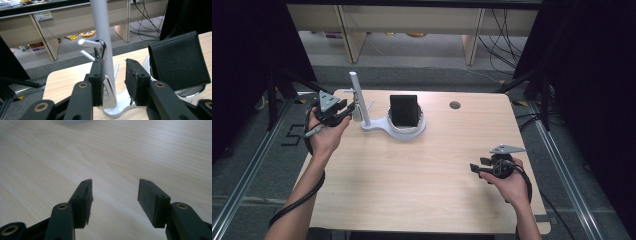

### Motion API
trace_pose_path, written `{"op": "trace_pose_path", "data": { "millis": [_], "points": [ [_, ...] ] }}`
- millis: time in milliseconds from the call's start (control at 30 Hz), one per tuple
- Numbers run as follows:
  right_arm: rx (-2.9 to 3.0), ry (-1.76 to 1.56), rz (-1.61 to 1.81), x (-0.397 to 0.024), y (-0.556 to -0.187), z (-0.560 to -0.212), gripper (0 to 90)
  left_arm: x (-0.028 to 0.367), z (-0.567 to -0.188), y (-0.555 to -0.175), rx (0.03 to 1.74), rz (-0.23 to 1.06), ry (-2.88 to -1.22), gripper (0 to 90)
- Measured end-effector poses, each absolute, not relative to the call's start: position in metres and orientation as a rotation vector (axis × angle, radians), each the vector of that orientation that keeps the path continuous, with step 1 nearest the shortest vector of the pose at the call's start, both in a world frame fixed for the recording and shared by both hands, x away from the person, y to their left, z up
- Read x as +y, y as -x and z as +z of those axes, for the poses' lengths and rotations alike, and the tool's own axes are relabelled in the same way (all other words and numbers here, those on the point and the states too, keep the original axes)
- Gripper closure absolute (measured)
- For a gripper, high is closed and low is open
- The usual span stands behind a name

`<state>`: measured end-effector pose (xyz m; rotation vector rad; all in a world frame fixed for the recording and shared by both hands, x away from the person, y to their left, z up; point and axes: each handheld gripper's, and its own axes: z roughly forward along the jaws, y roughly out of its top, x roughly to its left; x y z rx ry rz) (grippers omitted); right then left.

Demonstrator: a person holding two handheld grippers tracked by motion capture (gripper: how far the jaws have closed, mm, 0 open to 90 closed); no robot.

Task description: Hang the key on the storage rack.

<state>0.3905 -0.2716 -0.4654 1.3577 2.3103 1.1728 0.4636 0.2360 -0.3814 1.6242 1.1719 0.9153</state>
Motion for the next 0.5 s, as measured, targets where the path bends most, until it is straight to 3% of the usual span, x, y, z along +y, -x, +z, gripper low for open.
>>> {"op": "trace_pose_path", "data": {
  "millis": [500],
  "points": [
    [2.32,-1.312,1.176,-0.275,-0.392,-0.464,46.3,0.262,-0.404,-0.421,1.199,0.92,-1.61,55.6]
  ]
}}
